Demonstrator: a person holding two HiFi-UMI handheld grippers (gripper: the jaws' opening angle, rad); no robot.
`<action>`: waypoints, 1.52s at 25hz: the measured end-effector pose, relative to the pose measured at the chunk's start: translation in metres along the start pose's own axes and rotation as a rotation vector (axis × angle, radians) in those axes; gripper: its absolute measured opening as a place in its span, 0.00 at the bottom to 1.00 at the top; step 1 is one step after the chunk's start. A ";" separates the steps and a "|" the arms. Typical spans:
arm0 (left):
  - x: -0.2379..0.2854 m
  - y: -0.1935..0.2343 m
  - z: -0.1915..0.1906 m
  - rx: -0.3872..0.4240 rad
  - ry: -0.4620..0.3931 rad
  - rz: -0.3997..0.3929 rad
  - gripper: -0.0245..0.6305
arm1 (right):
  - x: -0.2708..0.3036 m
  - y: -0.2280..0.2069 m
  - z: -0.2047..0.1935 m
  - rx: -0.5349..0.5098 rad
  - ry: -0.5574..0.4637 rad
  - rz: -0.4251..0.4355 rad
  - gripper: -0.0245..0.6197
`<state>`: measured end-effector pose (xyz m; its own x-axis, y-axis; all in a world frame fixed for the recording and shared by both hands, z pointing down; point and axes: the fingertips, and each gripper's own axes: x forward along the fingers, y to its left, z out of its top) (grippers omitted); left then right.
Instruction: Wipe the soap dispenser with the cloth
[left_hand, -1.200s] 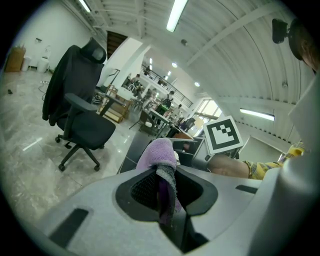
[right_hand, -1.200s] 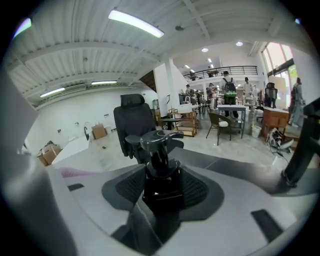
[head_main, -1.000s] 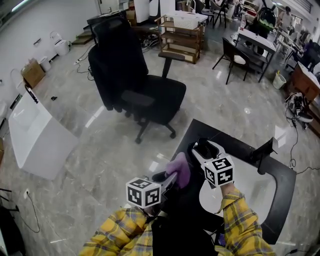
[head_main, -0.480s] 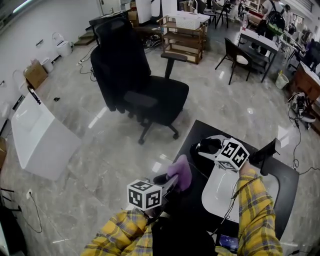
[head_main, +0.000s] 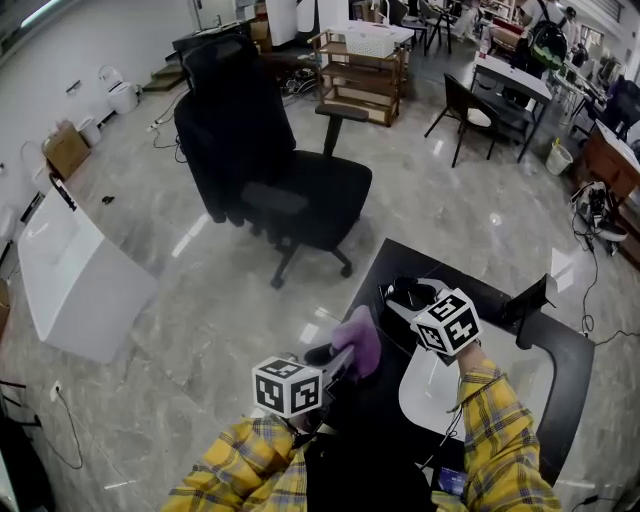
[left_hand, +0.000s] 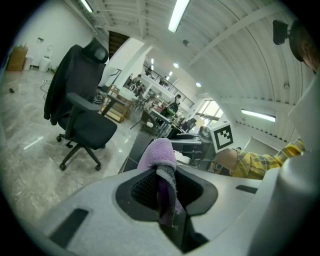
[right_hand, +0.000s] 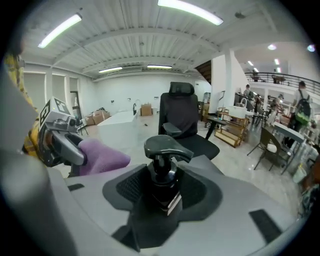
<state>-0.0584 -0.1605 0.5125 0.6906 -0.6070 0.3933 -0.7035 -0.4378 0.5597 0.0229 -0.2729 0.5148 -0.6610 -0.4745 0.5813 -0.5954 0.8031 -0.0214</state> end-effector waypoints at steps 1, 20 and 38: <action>0.002 0.000 0.001 0.000 0.000 -0.001 0.14 | 0.000 -0.002 -0.001 0.035 -0.004 -0.033 0.32; -0.003 0.002 0.009 -0.011 -0.041 0.016 0.14 | -0.007 -0.008 -0.011 0.514 -0.096 -0.540 0.33; 0.036 -0.033 0.027 0.298 -0.032 -0.071 0.14 | -0.082 0.003 -0.016 0.502 -0.341 -0.443 0.41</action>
<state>-0.0147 -0.1860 0.4882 0.7377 -0.5860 0.3353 -0.6750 -0.6525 0.3445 0.0825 -0.2253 0.4797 -0.3676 -0.8659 0.3393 -0.9213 0.2892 -0.2601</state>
